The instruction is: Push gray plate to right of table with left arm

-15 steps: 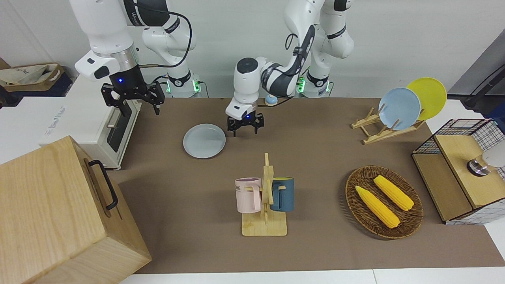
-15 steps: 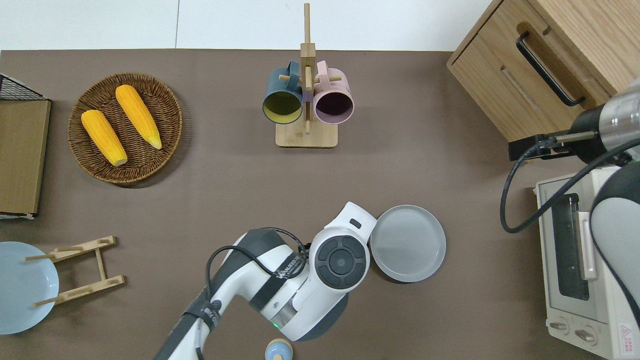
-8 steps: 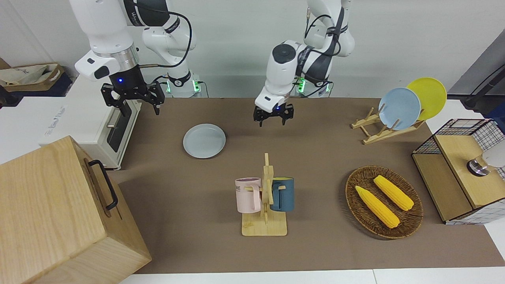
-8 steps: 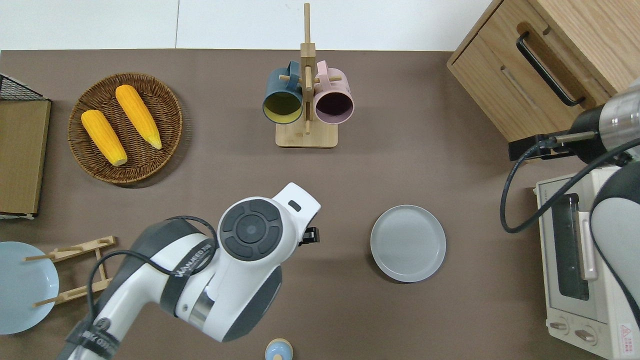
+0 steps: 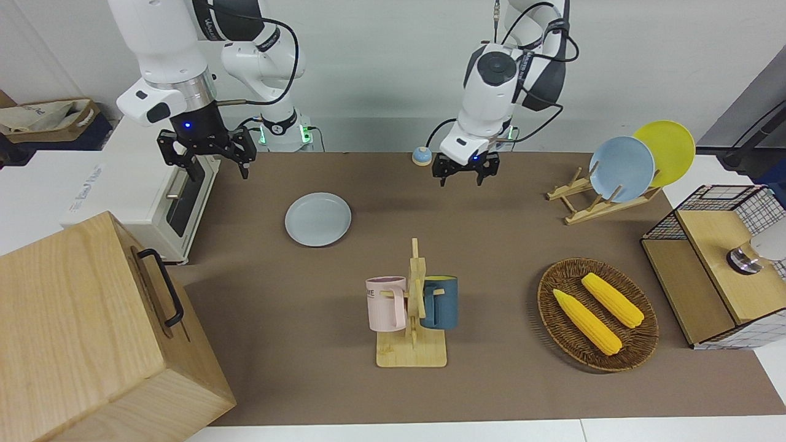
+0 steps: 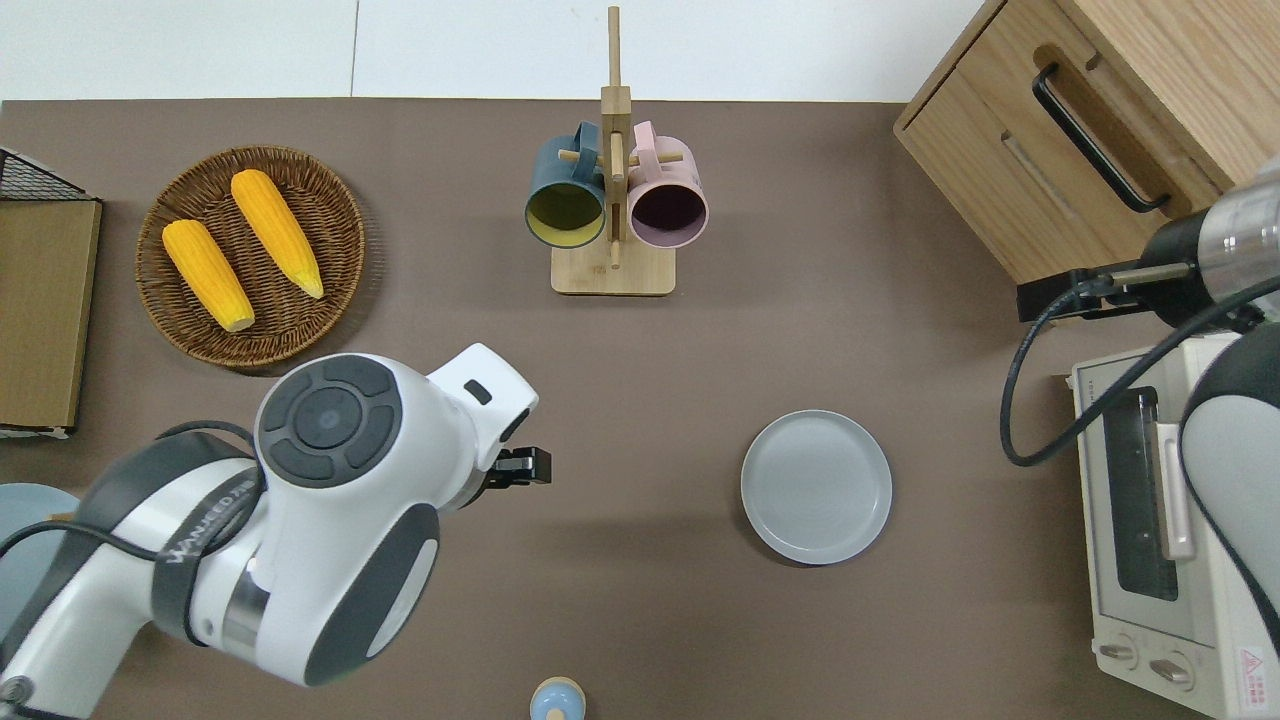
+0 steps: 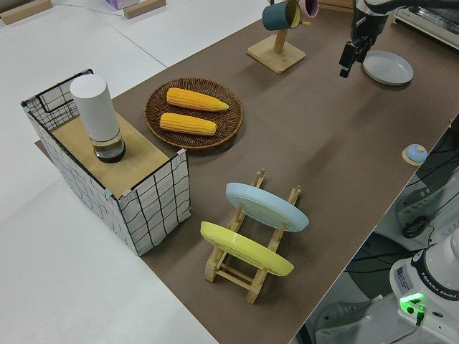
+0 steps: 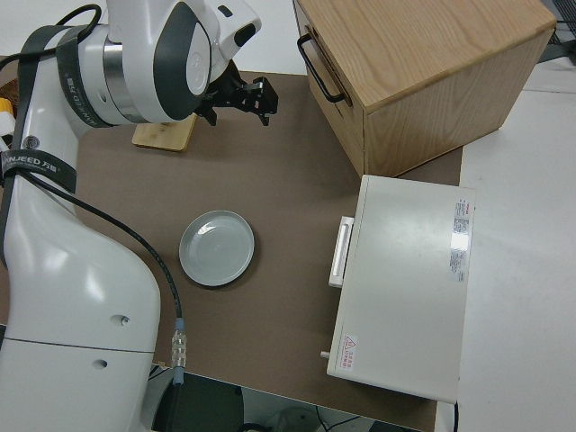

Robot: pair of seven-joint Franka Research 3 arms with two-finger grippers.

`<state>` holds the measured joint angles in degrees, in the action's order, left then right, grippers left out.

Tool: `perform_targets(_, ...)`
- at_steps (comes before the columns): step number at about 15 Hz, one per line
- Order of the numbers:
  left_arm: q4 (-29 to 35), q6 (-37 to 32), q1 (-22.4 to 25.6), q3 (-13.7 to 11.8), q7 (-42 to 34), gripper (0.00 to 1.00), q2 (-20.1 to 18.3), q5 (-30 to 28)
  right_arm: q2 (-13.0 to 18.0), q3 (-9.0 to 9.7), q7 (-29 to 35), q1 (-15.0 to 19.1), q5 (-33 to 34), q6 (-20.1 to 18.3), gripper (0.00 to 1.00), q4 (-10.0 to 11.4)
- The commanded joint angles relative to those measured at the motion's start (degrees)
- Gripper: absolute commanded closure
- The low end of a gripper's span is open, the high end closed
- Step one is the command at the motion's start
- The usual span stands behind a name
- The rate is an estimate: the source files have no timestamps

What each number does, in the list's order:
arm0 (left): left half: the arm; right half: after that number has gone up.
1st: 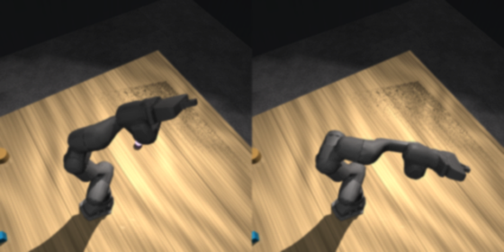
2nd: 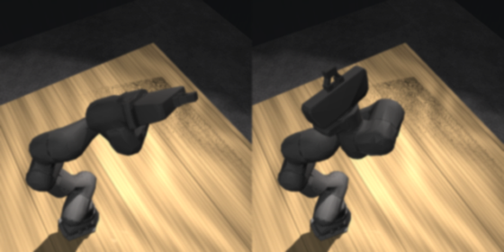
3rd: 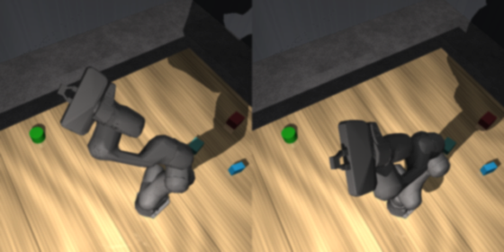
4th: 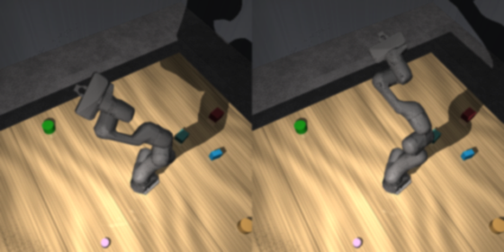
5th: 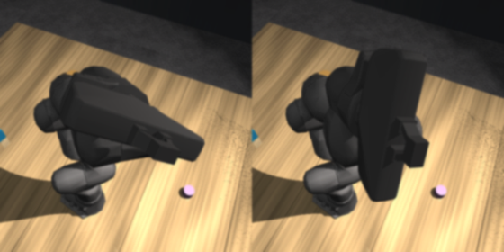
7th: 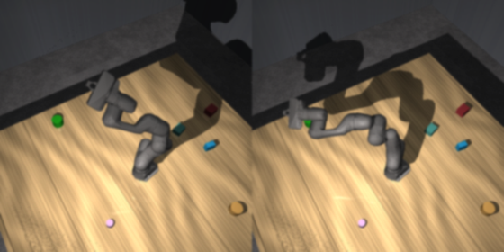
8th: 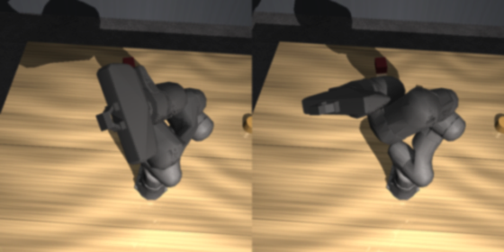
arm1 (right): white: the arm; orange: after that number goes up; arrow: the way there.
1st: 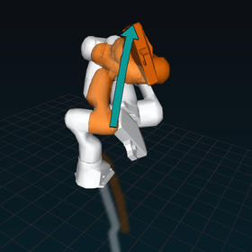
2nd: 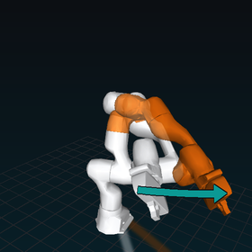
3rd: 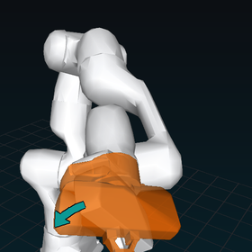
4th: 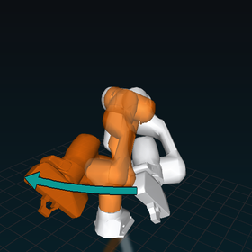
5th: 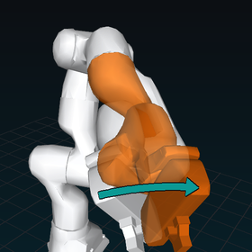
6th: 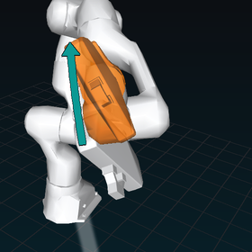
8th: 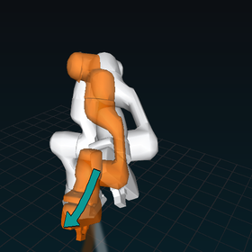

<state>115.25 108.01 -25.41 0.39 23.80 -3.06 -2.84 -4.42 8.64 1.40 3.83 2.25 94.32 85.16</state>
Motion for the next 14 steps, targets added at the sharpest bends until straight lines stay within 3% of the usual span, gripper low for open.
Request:
perform_targets(1,-0.37,-4.56,5.18,0.40,-7.35,0.01,-3.44,-0.50,0.28,0.14,0.36,0.13,-0.40,-0.10,0.017,-0.17)
perform_targets(8,-3.89,-10.98,14.85,0.40,-20.88,0.01,-5.90,0.64,0.28,0.14,0.36,0.13,-0.40,-0.18,0.017,-0.08)
perform_targets(14,-6.35,-13.00,19.52,0.31,-26.69,0.01,-5.99,2.49,0.28,0.15,0.36,0.13,-0.40,-0.10,0.017,-0.08)
